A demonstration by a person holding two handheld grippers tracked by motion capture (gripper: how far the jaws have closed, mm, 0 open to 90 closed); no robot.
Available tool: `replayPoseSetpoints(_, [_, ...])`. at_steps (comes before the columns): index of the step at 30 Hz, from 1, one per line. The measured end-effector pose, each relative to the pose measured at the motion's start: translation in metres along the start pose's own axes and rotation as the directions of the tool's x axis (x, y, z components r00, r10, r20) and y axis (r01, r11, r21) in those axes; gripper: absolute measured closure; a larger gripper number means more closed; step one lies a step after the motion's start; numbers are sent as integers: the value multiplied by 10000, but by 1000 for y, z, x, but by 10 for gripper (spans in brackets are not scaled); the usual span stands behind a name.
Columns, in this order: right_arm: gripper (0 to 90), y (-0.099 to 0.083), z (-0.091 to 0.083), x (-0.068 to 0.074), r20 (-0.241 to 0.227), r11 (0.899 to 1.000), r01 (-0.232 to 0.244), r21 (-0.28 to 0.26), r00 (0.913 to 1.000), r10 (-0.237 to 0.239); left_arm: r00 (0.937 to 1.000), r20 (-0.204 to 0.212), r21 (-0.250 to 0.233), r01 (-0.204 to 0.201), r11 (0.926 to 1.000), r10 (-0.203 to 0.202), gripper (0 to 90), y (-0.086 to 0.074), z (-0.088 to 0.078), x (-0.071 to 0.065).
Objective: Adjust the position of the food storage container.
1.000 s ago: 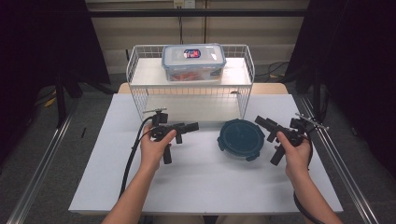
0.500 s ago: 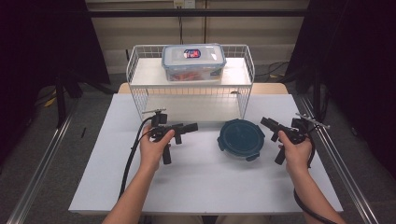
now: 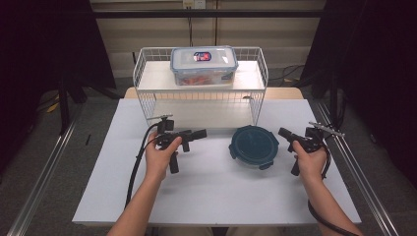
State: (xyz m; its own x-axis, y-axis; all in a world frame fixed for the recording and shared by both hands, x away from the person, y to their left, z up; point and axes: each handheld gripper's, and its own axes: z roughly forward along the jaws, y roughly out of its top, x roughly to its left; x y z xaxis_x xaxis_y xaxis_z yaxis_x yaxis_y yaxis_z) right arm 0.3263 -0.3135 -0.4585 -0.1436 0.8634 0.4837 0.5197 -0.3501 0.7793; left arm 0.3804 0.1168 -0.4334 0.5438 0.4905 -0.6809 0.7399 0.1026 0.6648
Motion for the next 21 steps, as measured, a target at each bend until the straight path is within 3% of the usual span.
replayPoseSetpoints(21, [900, -12, 3, -1, 63, 9978, 306, 594, 9995, -311, 10000, 33, 23, 23, 10000, -23, 37, -1, 1, 1])
